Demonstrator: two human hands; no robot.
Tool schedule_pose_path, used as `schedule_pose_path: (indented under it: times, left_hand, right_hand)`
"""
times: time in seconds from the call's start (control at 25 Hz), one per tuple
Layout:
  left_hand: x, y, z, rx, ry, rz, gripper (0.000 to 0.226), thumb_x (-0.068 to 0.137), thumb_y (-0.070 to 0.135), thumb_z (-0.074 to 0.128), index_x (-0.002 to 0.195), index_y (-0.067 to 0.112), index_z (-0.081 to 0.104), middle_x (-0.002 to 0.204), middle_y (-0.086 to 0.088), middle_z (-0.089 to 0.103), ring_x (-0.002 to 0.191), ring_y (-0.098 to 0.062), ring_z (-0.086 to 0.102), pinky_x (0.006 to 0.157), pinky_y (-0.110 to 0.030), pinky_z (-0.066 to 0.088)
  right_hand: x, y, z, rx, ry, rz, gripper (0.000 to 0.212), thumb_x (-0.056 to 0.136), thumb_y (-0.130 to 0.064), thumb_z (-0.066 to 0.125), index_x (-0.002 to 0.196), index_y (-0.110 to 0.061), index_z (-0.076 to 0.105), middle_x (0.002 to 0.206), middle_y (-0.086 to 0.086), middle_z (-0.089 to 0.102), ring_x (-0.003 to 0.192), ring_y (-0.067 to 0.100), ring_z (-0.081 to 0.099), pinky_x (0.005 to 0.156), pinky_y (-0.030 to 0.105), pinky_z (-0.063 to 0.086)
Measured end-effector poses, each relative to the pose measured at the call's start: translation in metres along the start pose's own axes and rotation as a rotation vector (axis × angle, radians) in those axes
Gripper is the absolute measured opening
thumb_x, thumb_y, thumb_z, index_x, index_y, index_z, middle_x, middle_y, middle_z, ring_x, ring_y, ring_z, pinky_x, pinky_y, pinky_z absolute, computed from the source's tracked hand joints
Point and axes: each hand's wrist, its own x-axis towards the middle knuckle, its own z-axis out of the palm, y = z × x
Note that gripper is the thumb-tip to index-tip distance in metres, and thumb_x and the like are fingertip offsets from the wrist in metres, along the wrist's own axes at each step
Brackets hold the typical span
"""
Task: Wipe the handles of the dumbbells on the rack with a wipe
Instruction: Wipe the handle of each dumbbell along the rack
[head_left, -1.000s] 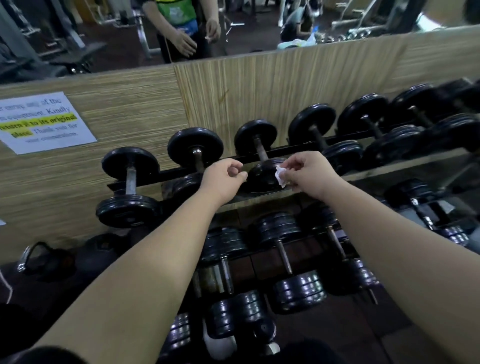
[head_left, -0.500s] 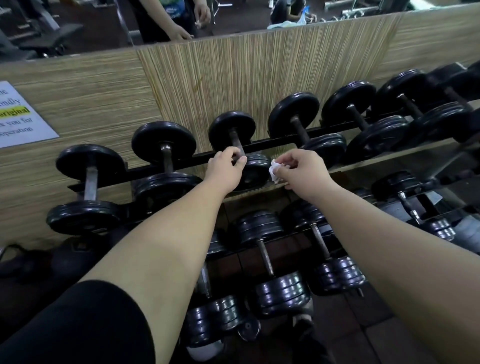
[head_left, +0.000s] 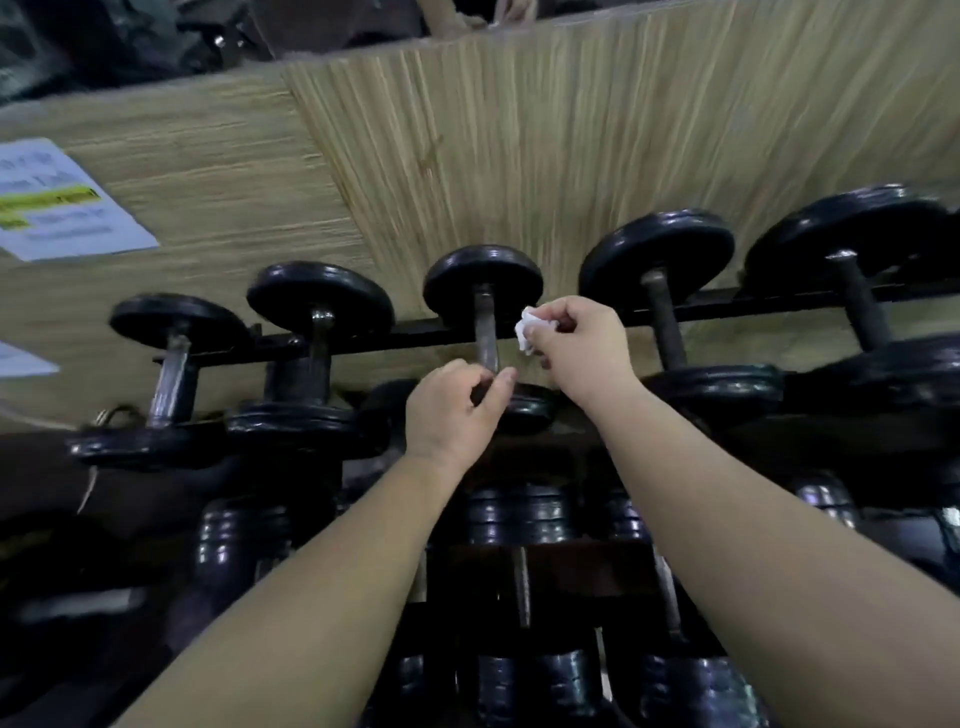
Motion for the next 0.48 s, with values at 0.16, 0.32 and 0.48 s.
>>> schedule_pose_path:
  times: [0.16,0.32,0.48]
  left_hand:
    - [-0.001,-0.002,0.004,-0.104,0.067,-0.058,0.047,0.087,0.062,0.057,0.075,0.02,0.072,0.071,0.01,0.063,0.072,-0.014,0.062,0.072,-0.038,0.054]
    - [-0.002,-0.014,0.004,-0.114,0.05,-0.033,0.046,0.084,0.064,0.068,0.082,0.018,0.073,0.078,0.01,0.062,0.078,-0.014,0.063,0.074,-0.04,0.055]
    - [-0.006,-0.003,0.007,-0.06,0.045,-0.054,0.046,0.081,0.068,0.069,0.087,0.023,0.072,0.083,0.011,0.063,0.084,-0.015,0.062,0.077,-0.039,0.054]
  right_hand:
    - [0.038,0.018,0.024,0.04,-0.076,0.095,0.016,0.084,-0.012,0.077,0.08,-0.027,0.073,0.101,-0.008,0.077,0.1,0.01,0.072,0.1,0.038,0.058]
    - [0.064,0.026,0.035,0.141,-0.097,0.124,0.019,0.08,-0.024,0.082,0.098,-0.024,0.078,0.103,-0.006,0.078,0.1,0.012,0.074,0.098,0.038,0.059]
    - [0.078,0.022,0.044,0.164,-0.074,0.154,0.013,0.084,-0.023,0.081,0.097,-0.023,0.08,0.094,-0.006,0.078,0.093,0.01,0.074,0.092,0.036,0.061]
